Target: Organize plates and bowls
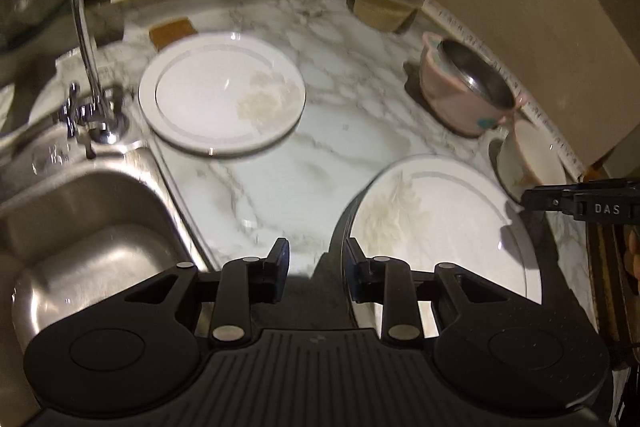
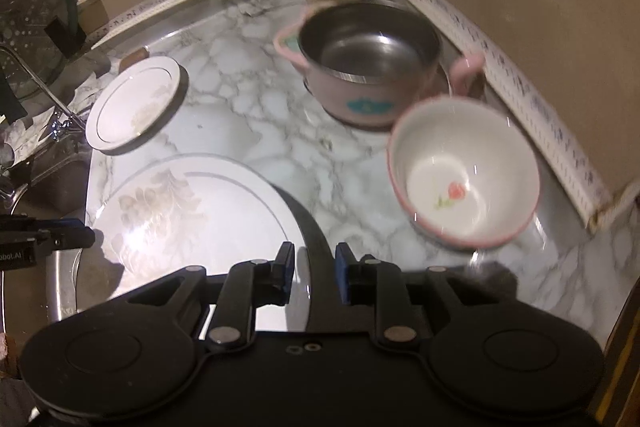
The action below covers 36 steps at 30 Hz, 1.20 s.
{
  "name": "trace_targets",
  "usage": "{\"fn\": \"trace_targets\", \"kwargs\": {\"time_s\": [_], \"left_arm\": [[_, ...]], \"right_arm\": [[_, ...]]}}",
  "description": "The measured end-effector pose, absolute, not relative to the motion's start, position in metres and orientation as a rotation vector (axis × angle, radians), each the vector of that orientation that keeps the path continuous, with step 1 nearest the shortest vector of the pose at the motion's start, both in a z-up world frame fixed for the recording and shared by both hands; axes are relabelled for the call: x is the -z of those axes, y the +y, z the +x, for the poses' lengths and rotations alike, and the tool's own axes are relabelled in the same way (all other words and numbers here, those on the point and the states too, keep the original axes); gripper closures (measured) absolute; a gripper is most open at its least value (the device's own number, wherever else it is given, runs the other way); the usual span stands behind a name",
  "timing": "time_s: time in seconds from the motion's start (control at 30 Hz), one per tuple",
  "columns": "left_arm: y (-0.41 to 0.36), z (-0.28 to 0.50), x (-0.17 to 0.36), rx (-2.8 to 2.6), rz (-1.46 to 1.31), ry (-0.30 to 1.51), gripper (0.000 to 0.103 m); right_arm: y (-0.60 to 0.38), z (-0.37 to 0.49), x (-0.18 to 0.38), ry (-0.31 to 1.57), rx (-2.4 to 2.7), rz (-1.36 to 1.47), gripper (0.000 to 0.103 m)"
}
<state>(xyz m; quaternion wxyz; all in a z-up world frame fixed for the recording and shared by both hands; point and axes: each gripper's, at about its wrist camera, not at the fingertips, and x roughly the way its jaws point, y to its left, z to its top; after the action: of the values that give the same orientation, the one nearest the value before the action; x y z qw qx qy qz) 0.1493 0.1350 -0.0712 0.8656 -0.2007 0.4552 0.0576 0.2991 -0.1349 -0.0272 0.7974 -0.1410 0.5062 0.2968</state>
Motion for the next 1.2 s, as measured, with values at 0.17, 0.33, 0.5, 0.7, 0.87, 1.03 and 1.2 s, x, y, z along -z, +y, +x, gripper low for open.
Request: {"fn": "trace_targets", "kwargs": {"time_s": [0.17,0.33,0.5,0.7,0.87,1.03,1.2], "left_arm": [[0.146,0.157,0.062,-0.156,-0.404,0.914,0.074],[0.164,0.166,0.062,-0.209,-0.430,0.886,0.072],[0.179,0.172,0.063,-0.270,-0.438,0.851,0.036],[0.203,0.182,0.073,-0.322,-0.472,0.830,0.035],[0.225,0.190,0.089,-0.375,-0.526,0.839,0.035],[0.235,0.198,0.103,-0.400,-0.547,0.856,0.035],[0.242,0.203,0.111,-0.417,-0.576,0.857,0.036]], "right_arm": [[-0.112,0.310,0.013,1.054,-0.690,-0.304,0.078],[-0.080,0.317,0.011,1.033,-0.750,-0.331,0.072],[-0.046,0.325,0.016,1.028,-0.805,-0.345,0.067],[-0.005,0.336,0.025,1.025,-0.870,-0.337,0.039],[0.025,0.349,0.038,1.037,-0.888,-0.331,0.028],[0.048,0.365,0.054,1.071,-0.895,-0.322,0.029],[0.071,0.379,0.070,1.119,-0.896,-0.314,0.037]]}}
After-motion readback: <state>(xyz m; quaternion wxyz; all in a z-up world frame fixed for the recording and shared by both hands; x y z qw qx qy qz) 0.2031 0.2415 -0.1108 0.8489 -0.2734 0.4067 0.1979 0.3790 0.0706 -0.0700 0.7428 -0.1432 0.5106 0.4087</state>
